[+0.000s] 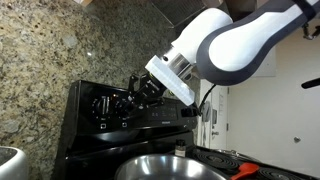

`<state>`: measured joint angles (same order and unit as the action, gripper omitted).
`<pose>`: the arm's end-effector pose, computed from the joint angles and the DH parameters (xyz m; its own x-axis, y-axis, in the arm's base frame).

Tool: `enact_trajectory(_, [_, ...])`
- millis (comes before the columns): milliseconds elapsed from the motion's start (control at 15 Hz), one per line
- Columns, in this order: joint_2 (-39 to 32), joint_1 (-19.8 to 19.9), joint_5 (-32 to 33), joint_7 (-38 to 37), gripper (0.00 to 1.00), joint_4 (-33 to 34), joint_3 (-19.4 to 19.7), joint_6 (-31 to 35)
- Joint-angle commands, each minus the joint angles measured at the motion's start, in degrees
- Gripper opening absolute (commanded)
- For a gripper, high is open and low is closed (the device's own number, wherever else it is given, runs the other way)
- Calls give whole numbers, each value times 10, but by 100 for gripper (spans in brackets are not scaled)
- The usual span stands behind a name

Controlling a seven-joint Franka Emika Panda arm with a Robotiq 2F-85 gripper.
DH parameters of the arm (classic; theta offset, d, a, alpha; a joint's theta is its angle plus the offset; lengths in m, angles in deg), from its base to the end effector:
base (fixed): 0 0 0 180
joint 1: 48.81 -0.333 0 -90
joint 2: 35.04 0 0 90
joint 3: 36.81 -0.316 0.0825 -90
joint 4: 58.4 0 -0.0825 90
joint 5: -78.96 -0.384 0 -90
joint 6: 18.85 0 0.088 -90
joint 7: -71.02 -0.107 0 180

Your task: Turn the second knob from the left

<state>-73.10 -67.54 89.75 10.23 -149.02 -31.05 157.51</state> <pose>0.7217 0.1991 0.3481 0.5913 -0.6085 0.5292 -0.3380 -0.7828 -0.5225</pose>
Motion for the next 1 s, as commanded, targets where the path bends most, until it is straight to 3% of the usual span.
enact_trajectory(0, [-27, 26, -8, 6, 6, 9, -21, 42])
enact_trajectory(67, [-28, 44, -12, 15, 6, 6, -47, 53])
enact_trajectory(133, [-30, 48, -68, 63, 6, 3, -61, 69])
enact_trajectory(267, [-38, 90, -111, 112, 6, 1, -125, 101])
enact_trajectory(333, [-43, 124, -76, 98, 6, 2, -163, 103])
enact_trajectory(533, [-67, 191, -67, 121, 6, 5, -246, 120])
enact_trajectory(733, [-79, 220, -51, 130, 6, 5, -280, 112])
enact_trajectory(933, [-81, 229, -36, 129, 6, 5, -289, 108])
